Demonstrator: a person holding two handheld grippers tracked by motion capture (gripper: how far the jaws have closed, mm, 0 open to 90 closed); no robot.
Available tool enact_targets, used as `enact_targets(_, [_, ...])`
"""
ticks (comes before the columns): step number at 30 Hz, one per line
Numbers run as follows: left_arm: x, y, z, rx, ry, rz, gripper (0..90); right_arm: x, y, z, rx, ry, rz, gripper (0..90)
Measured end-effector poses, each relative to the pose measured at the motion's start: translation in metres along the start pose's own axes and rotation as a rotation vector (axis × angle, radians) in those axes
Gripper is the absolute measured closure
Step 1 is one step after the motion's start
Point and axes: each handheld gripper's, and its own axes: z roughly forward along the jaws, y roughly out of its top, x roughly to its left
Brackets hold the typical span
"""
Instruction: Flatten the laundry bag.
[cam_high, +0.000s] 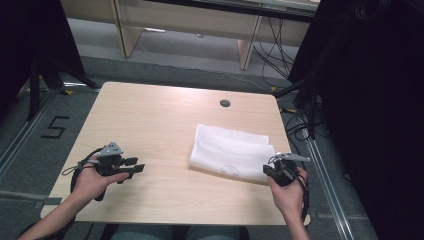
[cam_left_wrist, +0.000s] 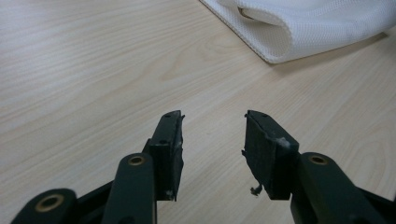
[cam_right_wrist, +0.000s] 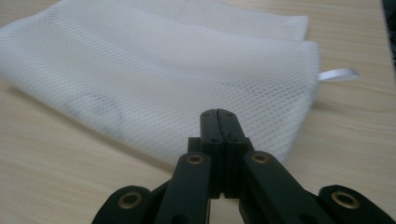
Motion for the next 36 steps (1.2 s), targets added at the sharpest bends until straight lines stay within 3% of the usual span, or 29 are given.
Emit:
enact_targets(2, [-0.002,-0.001,-0.001,0.000,0.002,-0.006,55.8,-0.003,0.001,-0.001,-0.001,-0.028,0.007,90.0])
enact_targets(4, [-0.002,-0.002,-0.002,-0.001,-0.003,-0.008,55.3,-0.015,0.007,0.000,0.020,-0.107,0.000,90.0])
enact_targets(5, [-0.002,-0.001,-0.002,-0.006,-0.002,-0.010,55.3,-0.015,0.007,0.000,0.020,-0.107,0.000,90.0])
enact_targets(7, [-0.001,-0.001,-0.002,-0.005,-0.004,-0.019,55.0,-0.025,0.011,0.004,0.017,-0.140,0.023,90.0])
enact_targets(8, [-0.001,-0.001,-0.001,-0.007,0.000,-0.022,54.9,-0.032,0.014,0.004,0.057,-0.153,0.056,90.0])
enact_targets(9, [0.000,-0.001,0.000,-0.001,-0.003,-0.026,54.8,-0.040,0.016,0.009,0.063,-0.190,0.070,90.0])
enact_targets(11, [0.001,-0.001,0.001,0.003,-0.005,-0.027,54.7,-0.046,0.016,0.012,0.083,-0.202,0.084,90.0])
enact_targets(12, [0.001,-0.001,0.001,0.002,-0.004,-0.027,54.6,-0.049,0.018,0.015,0.091,-0.209,0.120,90.0])
enact_targets(14, [0.000,-0.002,0.001,0.006,-0.009,-0.028,53.7,-0.060,0.022,0.024,0.087,-0.204,0.085,89.6])
enact_targets(15, [0.000,-0.002,0.000,0.005,-0.009,-0.025,53.4,-0.060,0.025,0.025,0.111,-0.200,0.102,89.1])
enact_targets(16, [0.000,-0.002,0.000,0.003,-0.009,-0.031,53.2,-0.062,0.025,0.030,0.115,-0.206,0.085,88.8])
enact_targets(18, [0.000,-0.003,-0.001,0.008,-0.005,-0.028,53.0,-0.061,0.026,0.037,0.148,-0.212,0.120,88.1])
enact_targets(19, [0.000,-0.003,-0.001,0.008,-0.005,-0.028,52.9,-0.063,0.026,0.042,0.139,-0.205,0.109,87.8])
enact_targets(21, [0.000,-0.004,-0.002,0.007,-0.003,-0.032,52.7,-0.061,0.025,0.049,0.178,-0.199,0.156,86.8])
enact_targets(31, [0.000,-0.005,-0.002,0.019,-0.005,-0.027,51.8,-0.049,0.027,0.074,0.240,-0.215,0.124,86.8])
enact_targets(32, [0.000,-0.005,-0.002,0.019,-0.005,-0.027,51.8,-0.051,0.027,0.077,0.233,-0.212,0.073,86.9])
enact_targets(36, [0.000,-0.005,-0.002,0.028,-0.012,-0.024,51.7,-0.039,0.029,0.081,0.254,-0.197,0.095,86.8])
